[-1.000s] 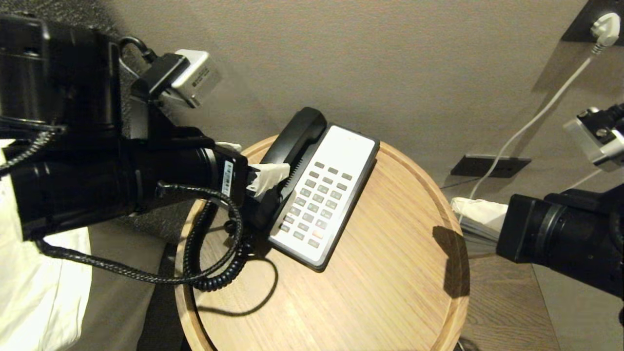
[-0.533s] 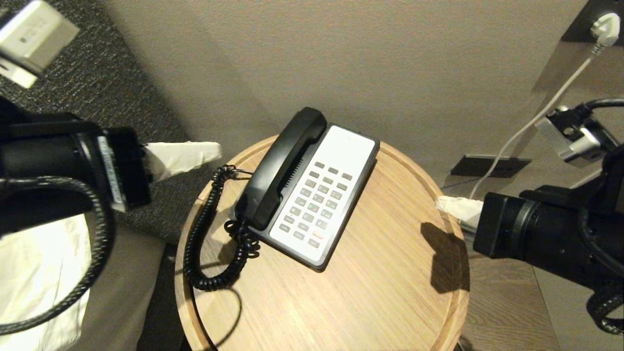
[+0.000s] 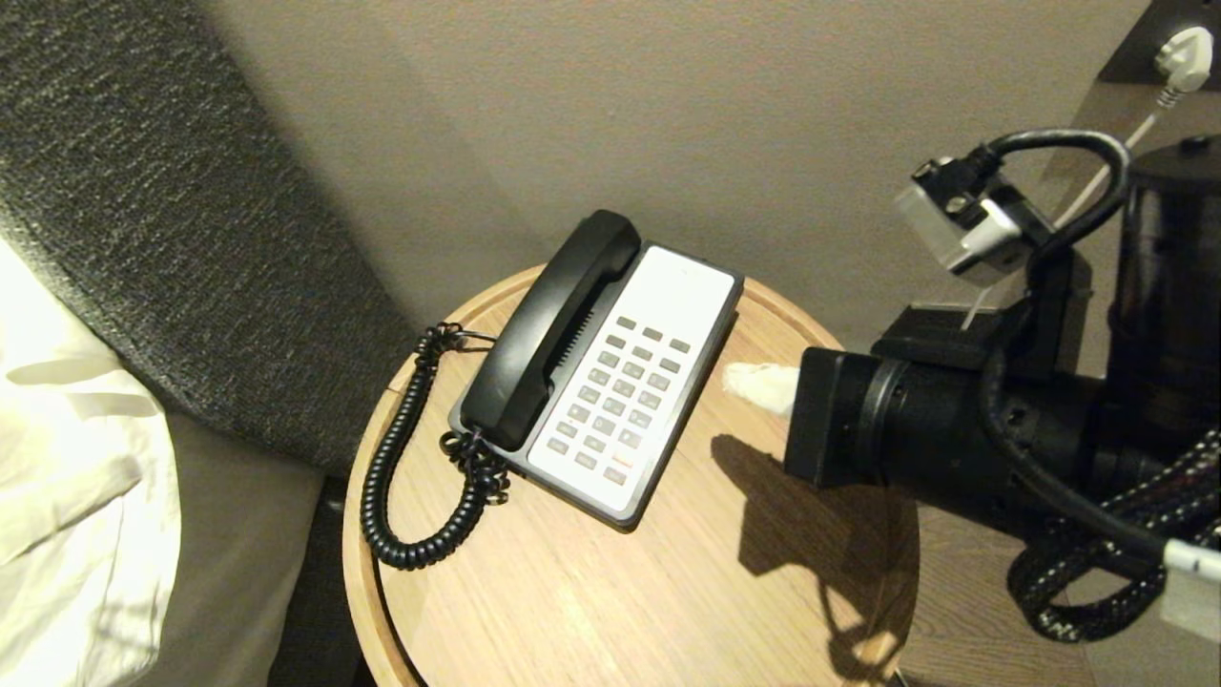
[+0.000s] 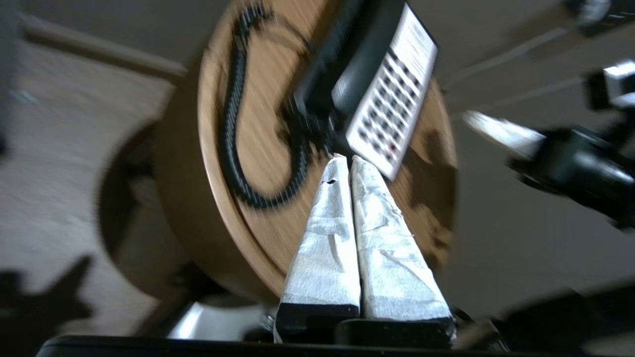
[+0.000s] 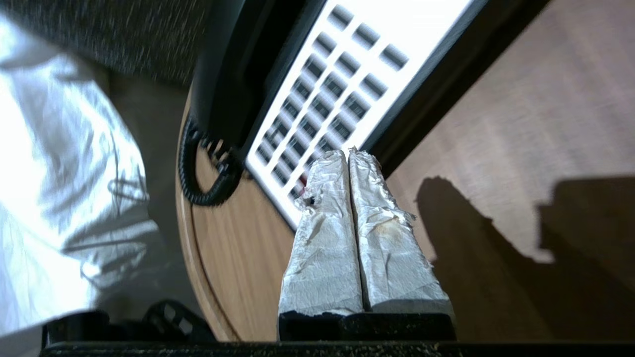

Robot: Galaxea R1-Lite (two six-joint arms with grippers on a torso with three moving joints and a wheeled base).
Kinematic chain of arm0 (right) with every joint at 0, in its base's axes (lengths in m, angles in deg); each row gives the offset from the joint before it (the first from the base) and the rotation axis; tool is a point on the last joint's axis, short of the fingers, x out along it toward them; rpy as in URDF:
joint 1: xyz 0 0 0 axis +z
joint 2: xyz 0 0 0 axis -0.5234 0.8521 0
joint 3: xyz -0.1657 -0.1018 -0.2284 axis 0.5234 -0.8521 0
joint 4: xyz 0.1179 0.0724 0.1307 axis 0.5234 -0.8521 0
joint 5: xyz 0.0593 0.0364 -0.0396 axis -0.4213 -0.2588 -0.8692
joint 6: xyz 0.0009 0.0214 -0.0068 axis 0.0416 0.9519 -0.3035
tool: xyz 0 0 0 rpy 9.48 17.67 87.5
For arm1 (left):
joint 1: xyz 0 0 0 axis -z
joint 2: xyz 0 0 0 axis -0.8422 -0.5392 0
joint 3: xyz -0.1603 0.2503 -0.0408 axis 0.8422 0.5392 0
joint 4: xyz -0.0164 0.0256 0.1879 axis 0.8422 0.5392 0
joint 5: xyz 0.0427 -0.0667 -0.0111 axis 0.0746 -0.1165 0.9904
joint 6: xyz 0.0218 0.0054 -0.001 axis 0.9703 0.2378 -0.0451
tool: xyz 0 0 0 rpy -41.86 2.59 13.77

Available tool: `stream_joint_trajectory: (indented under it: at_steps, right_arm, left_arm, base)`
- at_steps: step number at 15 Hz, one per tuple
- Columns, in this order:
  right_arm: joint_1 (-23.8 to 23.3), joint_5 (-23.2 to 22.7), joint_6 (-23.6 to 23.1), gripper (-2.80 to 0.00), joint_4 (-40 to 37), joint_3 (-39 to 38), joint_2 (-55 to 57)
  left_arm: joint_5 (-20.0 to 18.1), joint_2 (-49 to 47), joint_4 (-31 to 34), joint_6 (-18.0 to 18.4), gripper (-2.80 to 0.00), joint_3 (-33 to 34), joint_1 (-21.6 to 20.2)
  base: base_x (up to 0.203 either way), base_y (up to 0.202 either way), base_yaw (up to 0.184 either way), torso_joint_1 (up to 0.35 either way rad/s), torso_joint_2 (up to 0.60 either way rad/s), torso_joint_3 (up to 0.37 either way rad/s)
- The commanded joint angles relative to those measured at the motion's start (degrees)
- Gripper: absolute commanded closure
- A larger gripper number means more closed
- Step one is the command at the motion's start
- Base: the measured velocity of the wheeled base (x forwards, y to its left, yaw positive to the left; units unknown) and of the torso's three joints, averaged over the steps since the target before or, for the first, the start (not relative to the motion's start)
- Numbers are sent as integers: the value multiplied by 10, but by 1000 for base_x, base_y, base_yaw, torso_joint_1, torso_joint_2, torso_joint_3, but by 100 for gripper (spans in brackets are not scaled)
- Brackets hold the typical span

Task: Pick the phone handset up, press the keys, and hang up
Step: End the call using the dial pad

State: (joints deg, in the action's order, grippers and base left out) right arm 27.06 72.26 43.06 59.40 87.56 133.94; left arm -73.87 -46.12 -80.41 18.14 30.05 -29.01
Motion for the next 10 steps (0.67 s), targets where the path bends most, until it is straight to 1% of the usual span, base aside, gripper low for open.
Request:
stream_joint_trajectory:
  at_steps: [1,2,4,6,10]
  right_arm:
    - [21,2,0,0,2,0,35]
    - [22,1,1,0,2,-4,43]
    - [32,1,2,0,2,15,67]
    - [43,2,4,0,2,29,90]
    - [44,2,4,0,2,30,113]
  left_arm:
    - [-44,89,-3,-44,0,51,-36]
    - [-49,104,-3,-55,0,56,-38]
    - [-51,122,-3,-64,0,57,-38]
    - [-54,126,-3,-65,0,55,-39]
    - [-52,129,-3,-66,0,70,-39]
  base:
    - [0,0,0,0,0,0]
    - [0,0,0,0,0,0]
    - [0,0,0,0,0,0]
    - [0,0,0,0,0,0]
    - [0,0,0,0,0,0]
